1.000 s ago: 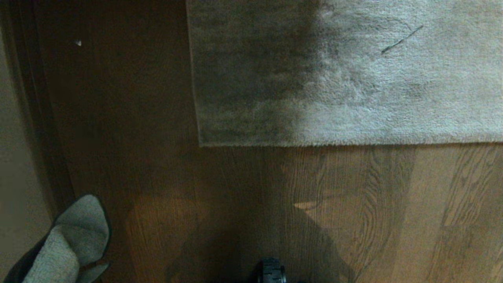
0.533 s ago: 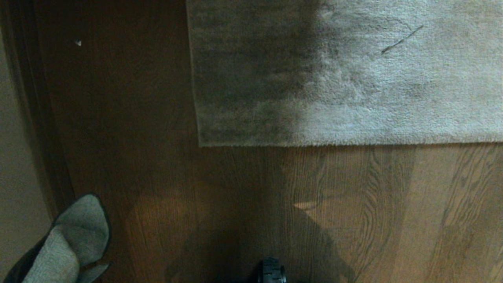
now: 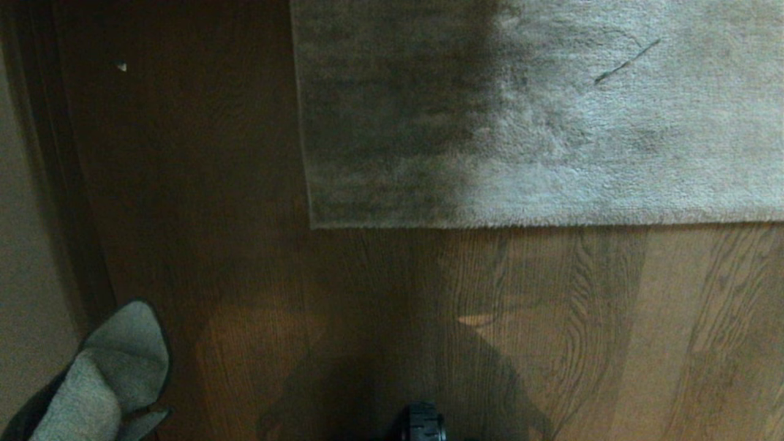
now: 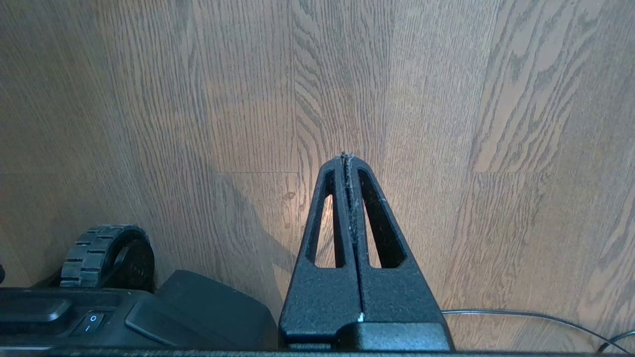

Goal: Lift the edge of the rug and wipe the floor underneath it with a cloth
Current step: Put down the rag

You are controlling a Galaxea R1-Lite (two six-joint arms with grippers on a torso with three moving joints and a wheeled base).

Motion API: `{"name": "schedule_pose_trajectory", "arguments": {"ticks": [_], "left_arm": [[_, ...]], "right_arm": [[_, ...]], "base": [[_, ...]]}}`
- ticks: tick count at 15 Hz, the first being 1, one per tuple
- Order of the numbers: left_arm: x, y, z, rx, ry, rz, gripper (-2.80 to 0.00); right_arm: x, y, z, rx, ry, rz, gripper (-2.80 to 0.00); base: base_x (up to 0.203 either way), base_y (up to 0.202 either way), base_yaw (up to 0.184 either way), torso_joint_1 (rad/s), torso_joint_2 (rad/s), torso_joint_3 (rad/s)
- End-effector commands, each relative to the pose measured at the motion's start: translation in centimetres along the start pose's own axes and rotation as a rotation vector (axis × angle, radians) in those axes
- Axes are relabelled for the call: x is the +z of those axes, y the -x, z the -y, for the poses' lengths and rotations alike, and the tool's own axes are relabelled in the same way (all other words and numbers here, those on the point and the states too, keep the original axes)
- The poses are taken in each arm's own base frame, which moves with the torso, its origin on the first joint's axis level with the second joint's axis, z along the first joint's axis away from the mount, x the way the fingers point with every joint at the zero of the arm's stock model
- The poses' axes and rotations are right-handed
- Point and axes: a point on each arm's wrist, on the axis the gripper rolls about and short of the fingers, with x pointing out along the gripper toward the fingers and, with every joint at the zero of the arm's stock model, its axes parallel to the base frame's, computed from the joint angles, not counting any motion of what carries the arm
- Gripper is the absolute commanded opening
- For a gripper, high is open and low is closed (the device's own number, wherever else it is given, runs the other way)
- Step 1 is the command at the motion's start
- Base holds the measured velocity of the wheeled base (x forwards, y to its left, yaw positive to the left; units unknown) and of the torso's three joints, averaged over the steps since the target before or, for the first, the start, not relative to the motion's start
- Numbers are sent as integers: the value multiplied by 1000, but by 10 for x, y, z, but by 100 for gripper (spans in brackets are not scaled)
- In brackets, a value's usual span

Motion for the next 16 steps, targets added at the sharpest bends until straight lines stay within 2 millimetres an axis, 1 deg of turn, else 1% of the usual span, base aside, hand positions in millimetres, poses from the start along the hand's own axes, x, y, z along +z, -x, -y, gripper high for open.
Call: {"name": "schedule_pose_trajectory", "arguments": {"ticks": [1, 2, 4, 7, 9, 13, 14, 16], "left_arm": [[17, 5, 0, 34, 9, 62, -280], [24, 8, -1, 68, 14, 89, -280], [33, 10, -1, 81, 19, 112, -280], [44, 5, 0, 80, 18, 73, -280], [55, -2, 0, 79, 18, 30, -280], [80, -14, 1, 77, 51, -4, -280], [84, -20, 1, 65, 55, -31, -280], [92, -38, 3, -3, 55, -105, -280]], "right_arm": [[0, 0, 0, 0, 0, -1, -280], [0, 0, 0, 0, 0, -2, -280], [0, 0, 0, 0, 0, -2, -280], [0, 0, 0, 0, 0, -1, -280], [0, 0, 0, 0, 0, -1, -280], [0, 0, 0, 0, 0, -2, -280], [0, 0, 0, 0, 0, -2, -280], [0, 0, 0, 0, 0, -2, -280]], "base": [[0, 0, 0, 0, 0, 0], [0, 0, 0, 0, 0, 0], [0, 0, 0, 0, 0, 0], [0, 0, 0, 0, 0, 0], [0, 0, 0, 0, 0, 0], [0, 0, 0, 0, 0, 0], [0, 0, 0, 0, 0, 0], [0, 0, 0, 0, 0, 0]]}}
